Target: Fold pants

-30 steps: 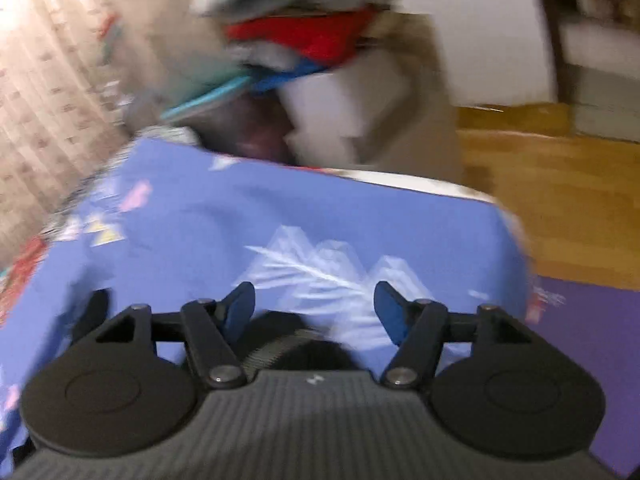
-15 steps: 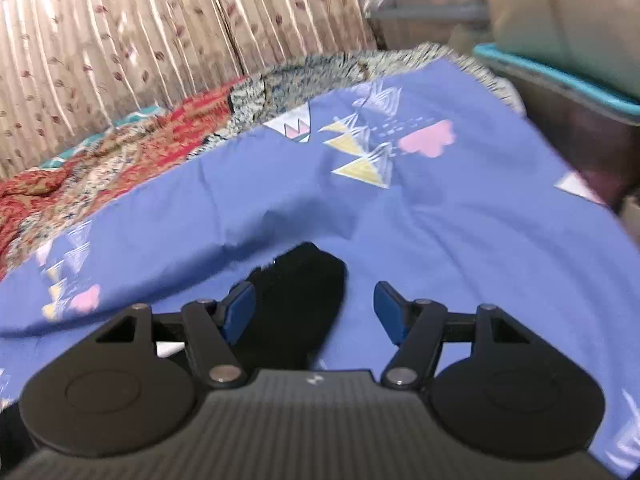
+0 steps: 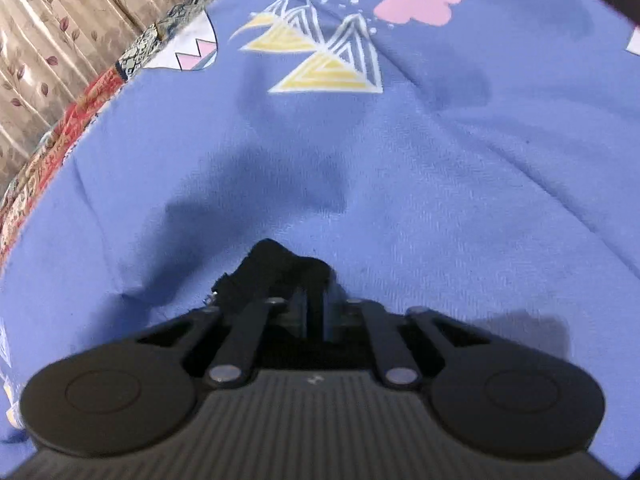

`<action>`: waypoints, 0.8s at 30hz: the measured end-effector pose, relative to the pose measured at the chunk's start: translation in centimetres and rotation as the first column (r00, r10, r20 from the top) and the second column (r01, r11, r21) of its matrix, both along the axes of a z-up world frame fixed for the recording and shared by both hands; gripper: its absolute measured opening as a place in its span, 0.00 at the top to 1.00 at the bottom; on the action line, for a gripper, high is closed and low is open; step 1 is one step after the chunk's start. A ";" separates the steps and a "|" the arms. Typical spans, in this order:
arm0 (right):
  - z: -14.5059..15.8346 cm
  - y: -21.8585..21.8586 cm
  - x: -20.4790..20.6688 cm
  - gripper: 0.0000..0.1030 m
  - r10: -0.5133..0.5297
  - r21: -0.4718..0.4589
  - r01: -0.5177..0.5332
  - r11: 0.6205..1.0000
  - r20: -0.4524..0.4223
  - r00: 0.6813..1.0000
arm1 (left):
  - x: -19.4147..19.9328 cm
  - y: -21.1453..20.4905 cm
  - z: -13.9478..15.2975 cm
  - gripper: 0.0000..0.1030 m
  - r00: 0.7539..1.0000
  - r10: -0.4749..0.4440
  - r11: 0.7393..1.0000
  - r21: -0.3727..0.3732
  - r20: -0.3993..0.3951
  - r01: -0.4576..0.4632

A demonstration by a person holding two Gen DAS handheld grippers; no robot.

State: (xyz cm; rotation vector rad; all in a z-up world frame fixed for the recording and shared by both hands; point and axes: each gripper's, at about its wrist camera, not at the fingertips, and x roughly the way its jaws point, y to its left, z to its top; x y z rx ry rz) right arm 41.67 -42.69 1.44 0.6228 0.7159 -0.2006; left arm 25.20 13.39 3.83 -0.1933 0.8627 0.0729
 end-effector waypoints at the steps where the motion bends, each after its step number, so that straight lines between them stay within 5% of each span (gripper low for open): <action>1: 1.2 -0.5 -1.1 0.91 -0.028 0.033 0.026 0.999 0.060 0.998 | -0.3 0.4 0.8 0.94 0.999 0.026 1.000 -0.006 0.035 -0.026; 5: 7.5 -3.9 -7.1 0.91 -0.123 0.105 0.097 0.990 0.273 0.954 | -3.4 4.5 4.4 0.95 0.964 0.203 0.972 -0.154 0.169 -0.178; 10: 10.2 -7.2 -15.4 0.91 -0.154 0.109 0.127 0.986 0.309 0.939 | -6.8 6.5 5.9 0.94 0.949 0.220 0.960 -0.224 0.225 -0.169; 16: 4.1 -8.6 -22.8 0.91 -0.192 0.100 0.180 0.979 0.121 0.974 | -11.8 6.3 4.9 0.96 0.952 0.202 0.955 -0.263 0.232 -0.139; 19: -0.7 -9.8 -24.9 0.91 -0.250 0.188 0.247 0.950 -0.010 0.968 | -14.4 5.1 3.8 0.95 0.963 0.168 0.968 -0.222 0.209 -0.121; 21: -2.6 -10.1 -25.9 0.91 -0.279 0.266 0.276 0.924 -0.027 0.960 | -15.7 4.6 3.2 0.94 0.973 0.139 0.974 -0.205 0.183 -0.101; 24: -2.5 -9.3 -25.9 0.87 -0.278 0.250 0.269 0.930 -0.002 0.961 | -17.4 4.8 2.7 0.89 0.979 0.154 0.971 -0.204 0.132 -0.125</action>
